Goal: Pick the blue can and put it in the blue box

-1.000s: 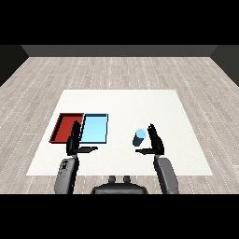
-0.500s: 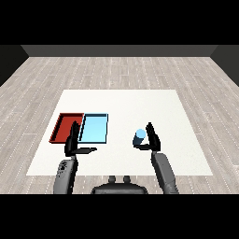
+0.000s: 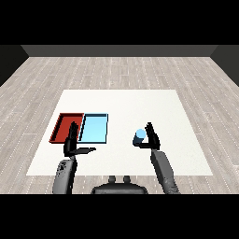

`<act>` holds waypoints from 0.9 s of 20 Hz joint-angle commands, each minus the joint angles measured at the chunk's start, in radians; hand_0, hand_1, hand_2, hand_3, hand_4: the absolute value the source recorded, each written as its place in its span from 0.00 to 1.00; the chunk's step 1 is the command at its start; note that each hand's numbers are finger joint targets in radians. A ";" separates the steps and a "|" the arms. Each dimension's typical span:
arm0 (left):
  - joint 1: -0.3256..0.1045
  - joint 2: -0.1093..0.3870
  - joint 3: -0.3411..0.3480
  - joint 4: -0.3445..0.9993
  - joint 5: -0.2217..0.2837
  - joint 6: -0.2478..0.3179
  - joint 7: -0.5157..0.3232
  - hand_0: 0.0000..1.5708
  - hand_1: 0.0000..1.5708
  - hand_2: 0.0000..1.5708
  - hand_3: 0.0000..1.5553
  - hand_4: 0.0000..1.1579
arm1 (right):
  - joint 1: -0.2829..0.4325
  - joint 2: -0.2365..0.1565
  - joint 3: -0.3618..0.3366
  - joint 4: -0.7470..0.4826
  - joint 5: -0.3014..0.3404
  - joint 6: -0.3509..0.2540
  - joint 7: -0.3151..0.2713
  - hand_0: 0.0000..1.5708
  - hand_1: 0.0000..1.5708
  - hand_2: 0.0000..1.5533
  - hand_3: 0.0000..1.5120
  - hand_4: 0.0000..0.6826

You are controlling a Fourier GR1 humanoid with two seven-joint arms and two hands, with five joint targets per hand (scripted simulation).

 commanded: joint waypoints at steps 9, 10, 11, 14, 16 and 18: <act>0.016 0.021 0.011 -0.043 0.002 -0.007 0.031 0.00 0.00 0.00 0.00 0.00 | -0.067 0.010 0.050 0.094 -0.063 -0.051 -0.024 0.00 0.00 0.00 0.00 0.00; -0.047 0.006 -0.002 0.019 -0.012 0.006 0.019 0.00 0.00 0.00 0.00 0.00 | -0.072 -0.036 -0.016 0.098 -0.077 0.045 -0.008 0.00 0.00 0.00 0.00 0.00; 0.054 -0.018 -0.020 -0.046 0.016 -0.013 0.003 0.00 0.00 0.00 0.00 0.00 | -0.055 0.010 0.019 0.111 -0.051 0.008 -0.042 0.00 0.00 0.00 0.00 0.00; 0.065 -0.004 -0.023 -0.117 -0.002 0.003 0.055 0.00 0.00 0.00 0.00 0.00 | -0.053 0.010 0.091 0.079 -0.092 -0.077 -0.011 0.00 0.00 0.00 0.00 0.00; -0.005 -0.020 -0.026 -0.067 -0.026 0.040 0.052 0.00 0.00 0.00 0.00 0.00 | -0.095 0.010 0.034 0.174 -0.069 -0.039 -0.067 0.00 0.00 0.00 0.00 0.00; 0.016 -0.006 -0.009 -0.015 -0.003 -0.006 -0.025 0.00 0.00 0.00 0.00 0.00 | -0.138 0.010 0.108 0.163 -0.115 -0.119 -0.034 0.00 0.00 0.00 0.00 0.00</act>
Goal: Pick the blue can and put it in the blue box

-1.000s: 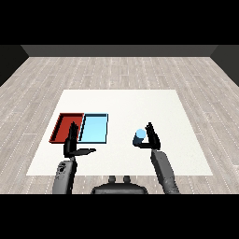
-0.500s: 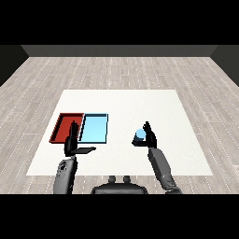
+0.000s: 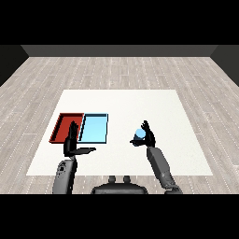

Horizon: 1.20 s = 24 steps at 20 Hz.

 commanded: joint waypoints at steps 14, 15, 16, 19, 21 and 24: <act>-0.023 -0.008 0.001 0.036 0.004 -0.004 -0.007 0.00 0.00 0.00 0.00 0.00 | -0.052 0.005 0.091 0.052 -0.005 -0.256 0.049 0.94 0.94 0.94 0.95 0.81; -0.009 -0.001 -0.009 -0.032 0.015 -0.015 0.052 0.00 0.00 0.00 0.00 0.00 | -0.020 0.005 0.095 -0.050 0.025 -0.267 0.122 0.94 0.94 0.94 0.95 0.81; -0.009 -0.005 0.004 0.049 -0.010 -0.003 -0.051 0.00 0.00 0.00 0.00 0.00 | -0.013 0.005 0.123 0.031 -0.014 -0.268 0.031 0.93 0.93 0.94 0.95 0.79; -0.032 0.018 0.026 0.043 0.010 -0.015 -0.013 0.00 0.00 0.00 0.00 0.00 | -0.019 0.005 0.115 -0.052 0.026 -0.264 0.086 0.91 0.91 0.93 0.91 0.74; 0.041 0.013 0.002 -0.008 -0.006 -0.021 -0.020 0.00 0.00 0.00 0.00 0.00 | 0.017 0.005 0.116 -0.082 0.053 -0.243 0.061 0.93 0.93 0.94 0.87 0.66; 0.012 0.010 0.001 0.034 -0.001 -0.030 -0.042 0.00 0.00 0.00 0.00 0.00 | 0.074 0.003 0.183 -0.192 0.125 -0.284 0.040 0.93 0.93 0.95 0.90 0.69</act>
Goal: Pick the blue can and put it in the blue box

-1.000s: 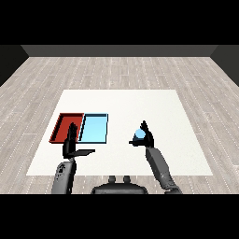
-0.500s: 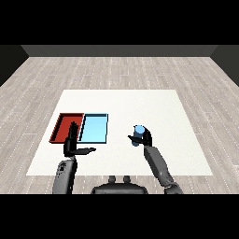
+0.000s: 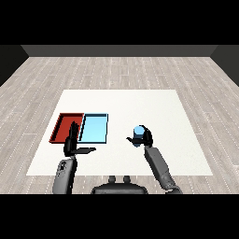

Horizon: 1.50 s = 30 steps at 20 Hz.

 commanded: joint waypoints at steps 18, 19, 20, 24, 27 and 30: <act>-0.068 -0.049 -0.171 0.006 -0.015 0.054 0.087 0.00 0.00 0.00 0.00 0.00 | -0.073 0.000 0.048 -0.211 0.095 -0.007 0.066 0.92 0.92 0.95 0.89 0.81; -0.070 -0.049 -0.172 0.007 -0.014 0.056 0.088 0.00 0.00 0.00 0.00 0.00 | -0.071 -0.009 0.030 -0.214 0.093 0.013 0.067 0.92 0.92 0.95 0.89 0.81; -0.071 -0.049 -0.174 0.007 -0.014 0.058 0.089 0.00 0.00 0.00 0.00 0.00 | -0.071 -0.019 0.013 -0.215 0.090 0.033 0.068 0.92 0.92 0.95 0.89 0.81; -0.081 -0.050 -0.208 0.013 0.012 0.049 0.083 0.00 0.00 0.00 0.00 0.00 | -0.071 -0.020 -0.004 -0.237 0.094 0.055 0.086 0.92 0.92 0.95 0.89 0.81; -0.027 -0.050 -0.255 -0.012 0.022 0.073 0.086 0.00 0.00 0.00 0.00 0.00 | -0.173 -0.005 -0.033 -0.176 0.092 0.061 0.112 0.92 0.92 0.94 0.90 0.83; -0.180 -0.050 -0.246 0.104 0.077 0.099 0.089 0.00 0.00 0.00 0.00 0.00 | -0.088 0.008 -0.002 -0.200 0.129 0.060 0.048 0.93 0.93 0.94 0.91 0.83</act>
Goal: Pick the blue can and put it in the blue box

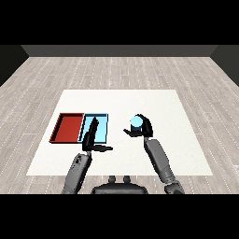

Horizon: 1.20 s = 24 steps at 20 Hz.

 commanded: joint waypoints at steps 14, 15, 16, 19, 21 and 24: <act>-0.108 0.000 -0.097 0.183 0.099 0.013 -0.055 0.00 0.00 0.00 0.00 0.00 | -0.088 0.018 0.021 -0.030 -0.022 0.018 0.062 0.93 0.93 0.95 0.91 0.81; -0.146 0.000 -0.164 0.152 0.085 0.114 0.007 0.00 0.00 0.00 0.00 0.00 | -0.039 0.018 0.082 -0.045 -0.028 -0.030 0.009 0.93 0.93 0.94 0.91 0.81; -0.150 0.000 -0.129 0.128 0.071 0.075 0.035 0.00 0.00 0.00 0.00 0.00 | -0.083 0.018 0.129 -0.083 -0.025 -0.082 0.100 0.92 0.92 0.94 0.91 0.81; -0.209 0.000 -0.181 0.251 0.126 0.149 -0.038 0.00 0.00 0.00 0.00 0.00 | -0.113 0.018 0.109 0.008 -0.062 -0.060 0.014 0.92 0.92 0.94 0.90 0.81; -0.256 0.000 -0.221 0.223 0.144 0.197 0.033 0.00 0.00 0.00 0.00 0.00 | -0.051 0.018 0.118 -0.021 -0.063 -0.052 0.003 0.91 0.91 0.94 0.90 0.82; -0.211 0.000 -0.315 0.295 0.196 0.246 -0.071 0.00 0.00 0.00 0.00 0.00 | -0.076 0.018 0.187 0.006 -0.097 -0.092 -0.026 0.91 0.91 0.94 0.91 0.82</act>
